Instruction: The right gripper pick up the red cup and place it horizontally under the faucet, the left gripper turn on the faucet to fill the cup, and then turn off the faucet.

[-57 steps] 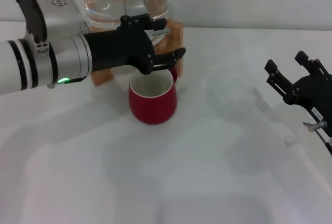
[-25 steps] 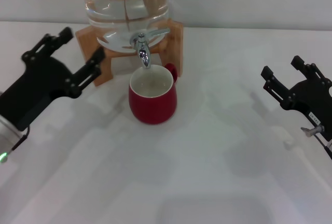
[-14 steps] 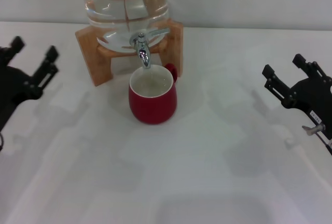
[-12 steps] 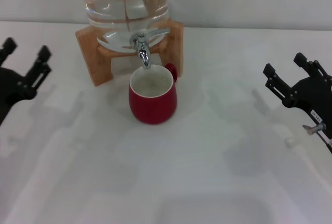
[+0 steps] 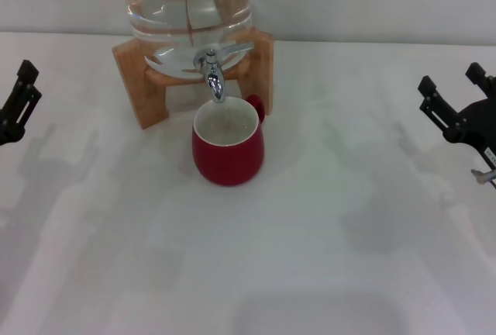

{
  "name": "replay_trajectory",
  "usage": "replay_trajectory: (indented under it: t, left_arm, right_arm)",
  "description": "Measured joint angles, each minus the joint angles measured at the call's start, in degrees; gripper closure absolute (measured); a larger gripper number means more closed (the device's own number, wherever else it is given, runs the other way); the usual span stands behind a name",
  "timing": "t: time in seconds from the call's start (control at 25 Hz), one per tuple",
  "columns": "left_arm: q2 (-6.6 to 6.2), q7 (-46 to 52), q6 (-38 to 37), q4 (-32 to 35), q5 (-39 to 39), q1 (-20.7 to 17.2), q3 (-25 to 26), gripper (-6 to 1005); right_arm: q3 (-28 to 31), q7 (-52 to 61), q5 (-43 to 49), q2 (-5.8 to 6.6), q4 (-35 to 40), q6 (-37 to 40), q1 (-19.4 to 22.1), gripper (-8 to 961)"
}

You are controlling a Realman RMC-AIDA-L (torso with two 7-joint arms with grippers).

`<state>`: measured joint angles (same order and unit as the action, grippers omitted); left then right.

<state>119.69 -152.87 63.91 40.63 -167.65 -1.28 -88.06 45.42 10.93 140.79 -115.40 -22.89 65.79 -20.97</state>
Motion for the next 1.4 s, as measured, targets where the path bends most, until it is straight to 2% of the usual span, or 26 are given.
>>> replay_trajectory:
  t: [0.36,1.4]
  left_arm:
    - [0.19,0.2,0.2,-2.3,-0.1,2.6,0.4,243]
    - [0.32,0.1,0.9,-4.4,-0.1,3.6,0.0,242]
  right_arm:
    - [1.3,0.0,-0.1,0.07,1.2,1.5,0.4,145]
    - [-0.9,-0.1,0.6,0.00,1.4,0.5,-0.7,146]
